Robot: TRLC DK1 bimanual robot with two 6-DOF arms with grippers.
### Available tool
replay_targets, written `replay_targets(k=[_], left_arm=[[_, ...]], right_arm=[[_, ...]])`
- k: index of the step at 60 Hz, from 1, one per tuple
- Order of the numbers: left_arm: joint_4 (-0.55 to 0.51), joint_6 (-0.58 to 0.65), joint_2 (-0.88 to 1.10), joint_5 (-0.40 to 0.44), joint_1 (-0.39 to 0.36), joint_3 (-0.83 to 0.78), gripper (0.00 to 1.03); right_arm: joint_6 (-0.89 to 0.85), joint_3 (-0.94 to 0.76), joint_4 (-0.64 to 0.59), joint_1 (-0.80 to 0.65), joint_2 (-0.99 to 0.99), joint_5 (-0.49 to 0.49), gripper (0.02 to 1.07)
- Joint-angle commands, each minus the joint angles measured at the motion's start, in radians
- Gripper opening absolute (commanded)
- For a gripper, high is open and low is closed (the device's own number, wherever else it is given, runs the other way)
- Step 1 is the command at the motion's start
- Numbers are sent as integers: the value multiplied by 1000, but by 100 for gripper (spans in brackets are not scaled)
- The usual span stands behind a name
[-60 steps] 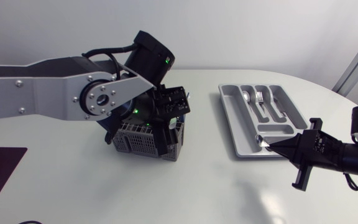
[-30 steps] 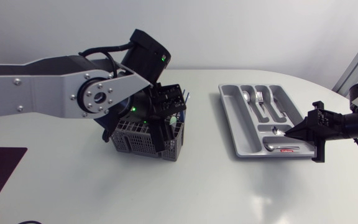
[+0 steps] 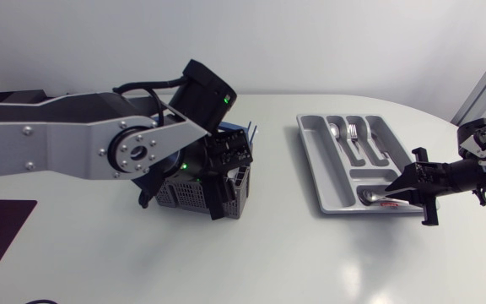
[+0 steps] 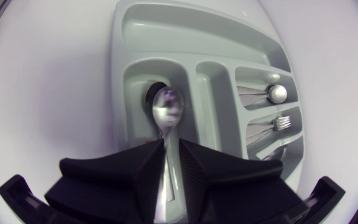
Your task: Unload the cutlery basket into the drawer organizer.
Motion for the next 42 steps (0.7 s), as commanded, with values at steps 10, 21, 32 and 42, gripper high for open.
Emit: replay_targets(k=[10,21,32,42], left_arm=[[72,-36,-21,-23,-13,-58,65],[114,-44,-15,-29,-14,-75,43],[158,-49,7,-50,-25,-90,32],[183,-49,31,-60,-30,-92,29]], right_arm=[[51,-58,48,-4,-81,-24,91],[88,-116,48,-20,-184,-102,97],[102,-189,62,-37,-248,-158,97],[101,-242,74,-55,-274,-185,97]])
